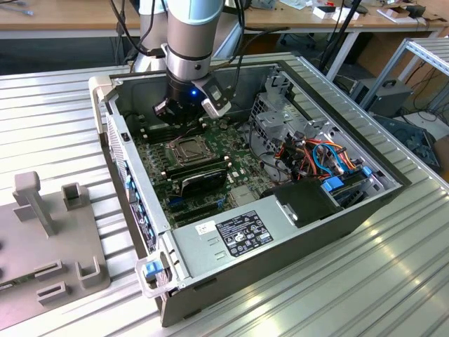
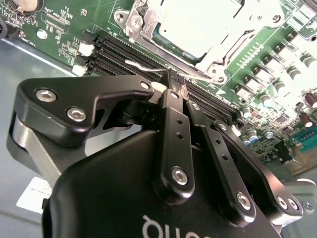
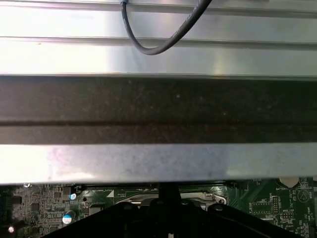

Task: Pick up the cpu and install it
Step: 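Install the first cpu locking lever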

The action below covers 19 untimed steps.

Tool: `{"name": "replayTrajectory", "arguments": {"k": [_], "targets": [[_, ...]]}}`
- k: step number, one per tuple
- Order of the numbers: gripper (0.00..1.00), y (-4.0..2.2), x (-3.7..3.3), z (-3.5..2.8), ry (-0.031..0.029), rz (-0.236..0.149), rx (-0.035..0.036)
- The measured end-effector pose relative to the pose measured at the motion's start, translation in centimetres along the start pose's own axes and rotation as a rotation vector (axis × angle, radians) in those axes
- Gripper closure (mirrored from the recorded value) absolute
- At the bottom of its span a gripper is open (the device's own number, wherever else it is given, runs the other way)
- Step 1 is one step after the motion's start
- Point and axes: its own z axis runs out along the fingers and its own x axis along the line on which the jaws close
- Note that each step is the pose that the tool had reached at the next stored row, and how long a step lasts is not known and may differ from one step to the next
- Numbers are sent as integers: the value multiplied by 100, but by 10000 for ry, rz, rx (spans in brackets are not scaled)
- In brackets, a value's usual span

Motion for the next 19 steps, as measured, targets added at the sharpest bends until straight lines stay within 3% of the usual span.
{"name": "replayTrajectory", "arguments": {"k": [19], "targets": [[89, -10, -27, 101, 0, 1, 1]]}}
